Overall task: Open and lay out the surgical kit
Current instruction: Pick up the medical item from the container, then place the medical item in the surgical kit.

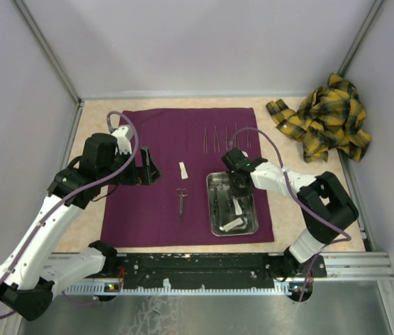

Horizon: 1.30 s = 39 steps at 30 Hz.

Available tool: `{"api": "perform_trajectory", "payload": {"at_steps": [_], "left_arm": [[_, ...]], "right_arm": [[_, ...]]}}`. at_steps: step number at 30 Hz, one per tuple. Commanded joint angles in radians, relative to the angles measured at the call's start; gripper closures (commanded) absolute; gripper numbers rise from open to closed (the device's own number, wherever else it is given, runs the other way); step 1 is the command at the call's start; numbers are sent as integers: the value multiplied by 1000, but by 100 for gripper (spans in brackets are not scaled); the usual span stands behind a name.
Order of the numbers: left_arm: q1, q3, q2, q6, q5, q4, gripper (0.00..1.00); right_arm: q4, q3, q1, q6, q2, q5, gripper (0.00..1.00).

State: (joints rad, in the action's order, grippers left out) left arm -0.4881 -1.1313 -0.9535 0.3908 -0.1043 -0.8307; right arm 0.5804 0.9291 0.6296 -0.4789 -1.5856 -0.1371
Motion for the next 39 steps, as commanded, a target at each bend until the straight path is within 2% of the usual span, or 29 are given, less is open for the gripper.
{"api": "perform_trajectory", "payload": {"at_steps": [1, 13, 21, 26, 33, 39], "left_arm": [[4, -38, 3, -4, 6, -6, 1], [4, -67, 6, -3, 14, -24, 1], [4, -94, 9, -2, 26, -42, 1], [4, -106, 15, 1, 32, -48, 1], [5, -107, 28, 5, 33, -48, 1], [5, -105, 39, -3, 31, -44, 1]], "right_arm": [[-1, 12, -10, 13, 50, 2, 100], [51, 58, -11, -4, 160, 56, 100], [39, 173, -19, -27, 151, 156, 100], [-21, 282, -21, -58, 73, 275, 100], [-206, 403, -19, -145, -117, 429, 100], [-283, 553, 9, -173, -317, 440, 100]]}}
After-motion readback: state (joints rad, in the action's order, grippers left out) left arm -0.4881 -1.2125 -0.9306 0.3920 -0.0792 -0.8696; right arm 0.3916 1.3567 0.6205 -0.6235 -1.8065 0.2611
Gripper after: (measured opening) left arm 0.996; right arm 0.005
